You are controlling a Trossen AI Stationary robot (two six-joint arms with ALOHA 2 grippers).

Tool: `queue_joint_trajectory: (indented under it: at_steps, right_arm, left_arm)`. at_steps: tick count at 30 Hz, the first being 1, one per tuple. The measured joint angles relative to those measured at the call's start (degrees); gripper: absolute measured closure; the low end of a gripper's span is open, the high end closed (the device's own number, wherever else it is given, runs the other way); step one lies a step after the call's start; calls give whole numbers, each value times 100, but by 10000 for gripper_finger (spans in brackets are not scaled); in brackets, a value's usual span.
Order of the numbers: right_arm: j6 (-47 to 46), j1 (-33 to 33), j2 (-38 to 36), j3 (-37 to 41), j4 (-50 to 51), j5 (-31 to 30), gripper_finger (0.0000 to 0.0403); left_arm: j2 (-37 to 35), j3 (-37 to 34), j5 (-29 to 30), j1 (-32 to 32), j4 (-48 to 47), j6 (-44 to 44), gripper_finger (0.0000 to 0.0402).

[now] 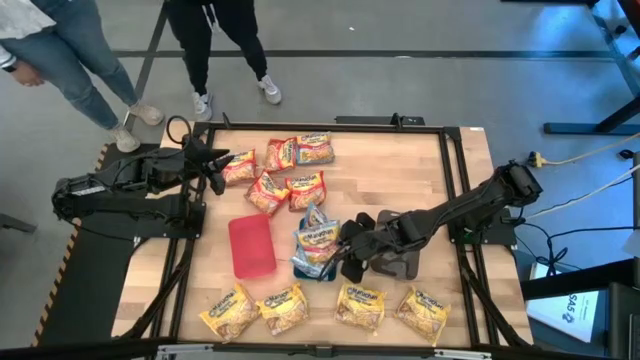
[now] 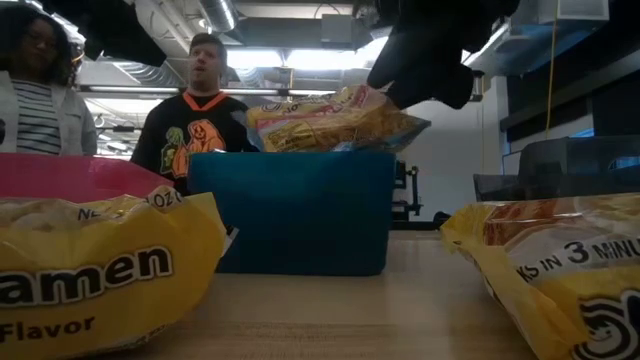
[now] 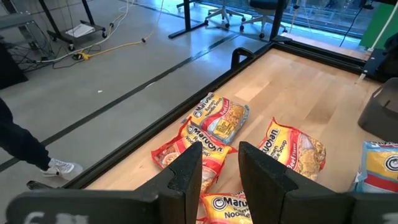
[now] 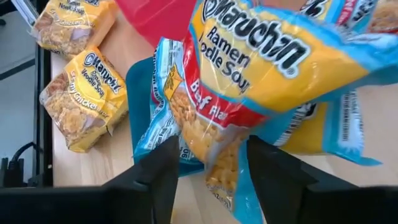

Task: Sort Maruchan noodles
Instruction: Put the blue noodle pack into the blue bin

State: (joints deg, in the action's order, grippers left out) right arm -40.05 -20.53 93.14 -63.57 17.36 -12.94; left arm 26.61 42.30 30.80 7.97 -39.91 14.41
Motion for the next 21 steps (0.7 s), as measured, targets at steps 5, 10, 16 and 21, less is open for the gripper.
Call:
queue_joint_trajectory:
  at_steps: [5,10,16,21]
  right_arm:
    - [-111,32,-91,0,79,192,204]
    - [-124,163,-251,0,21,622,203]
    - [373,500,-476,-1,-493,648,204]
    - [715,961,-495,-9,-445,359,205]
  left_arm:
    - [1,0,3,0,0,-2,303]
    - [2,0,-4,0,-3,1,303]
    - [0,0,-13,0,0,-1,303]
    - [2,0,-21,0,-17,0,303]
